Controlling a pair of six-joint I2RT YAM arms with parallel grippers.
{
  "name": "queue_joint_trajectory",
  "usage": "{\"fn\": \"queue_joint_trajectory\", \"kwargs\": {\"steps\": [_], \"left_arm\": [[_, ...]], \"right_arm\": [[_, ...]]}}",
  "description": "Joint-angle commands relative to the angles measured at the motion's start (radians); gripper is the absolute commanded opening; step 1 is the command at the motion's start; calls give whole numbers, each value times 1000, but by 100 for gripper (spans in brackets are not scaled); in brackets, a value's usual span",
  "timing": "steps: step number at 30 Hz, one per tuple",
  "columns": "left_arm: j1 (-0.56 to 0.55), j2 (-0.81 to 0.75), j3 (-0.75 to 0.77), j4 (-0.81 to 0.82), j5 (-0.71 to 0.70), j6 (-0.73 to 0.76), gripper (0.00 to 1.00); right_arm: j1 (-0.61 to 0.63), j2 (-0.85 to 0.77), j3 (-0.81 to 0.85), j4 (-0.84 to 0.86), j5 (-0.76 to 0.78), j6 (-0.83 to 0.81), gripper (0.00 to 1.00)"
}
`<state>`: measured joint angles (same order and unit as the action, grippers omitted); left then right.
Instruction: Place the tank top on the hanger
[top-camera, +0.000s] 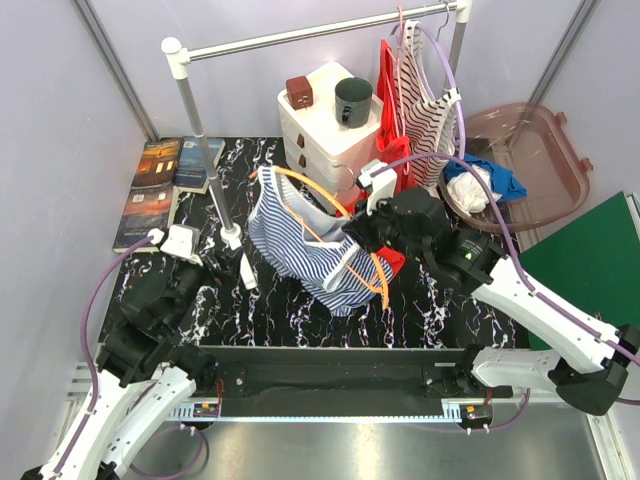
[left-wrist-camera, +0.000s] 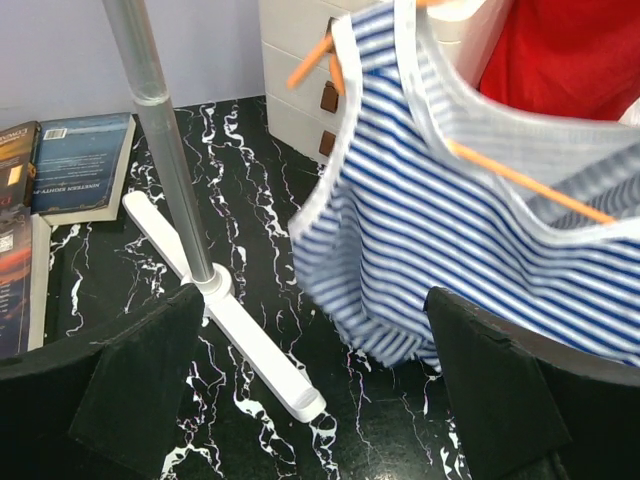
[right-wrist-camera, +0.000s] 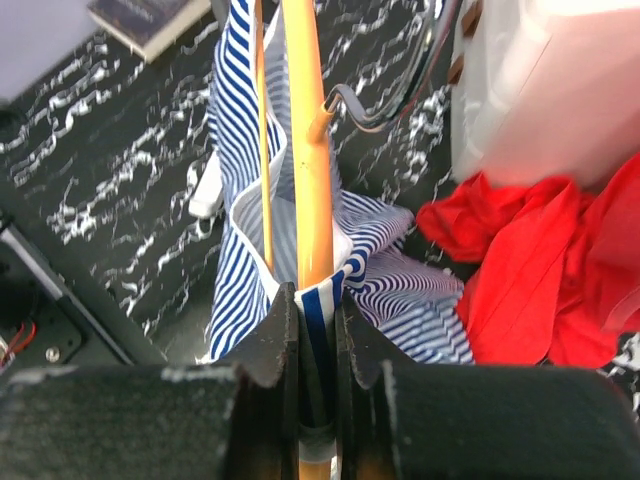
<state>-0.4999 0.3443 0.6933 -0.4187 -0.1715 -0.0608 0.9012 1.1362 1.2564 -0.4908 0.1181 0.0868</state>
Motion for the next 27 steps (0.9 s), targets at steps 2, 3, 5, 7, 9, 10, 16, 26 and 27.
{"fn": "queue_joint_trajectory", "kwargs": {"steps": [2,3,5,7,9,10,16,26,27], "left_arm": [[4,-11,9,35,-36,-8,99],[4,-10,9,34,-37,-7,99],[4,-8,11,34,-36,-8,99],[4,-8,12,31,-36,-10,99],[4,-7,11,31,-33,-10,99],[4,-7,11,31,-31,-10,99],[6,-4,14,24,-28,-10,99],[6,-5,15,17,-16,-8,99],[6,-5,17,17,-16,-8,99]], "right_arm": [[-2,56,184,107,71,-39,0],[-4,80,202,109,71,-56,0],[-5,105,257,109,81,-68,0],[-10,146,296,109,81,-82,0],[-15,193,368,107,71,-113,0],[-19,212,392,106,71,-120,0],[-53,362,634,97,37,-157,0],[-88,617,1020,20,-80,-205,0],[-91,672,1063,0,-89,-206,0]]}}
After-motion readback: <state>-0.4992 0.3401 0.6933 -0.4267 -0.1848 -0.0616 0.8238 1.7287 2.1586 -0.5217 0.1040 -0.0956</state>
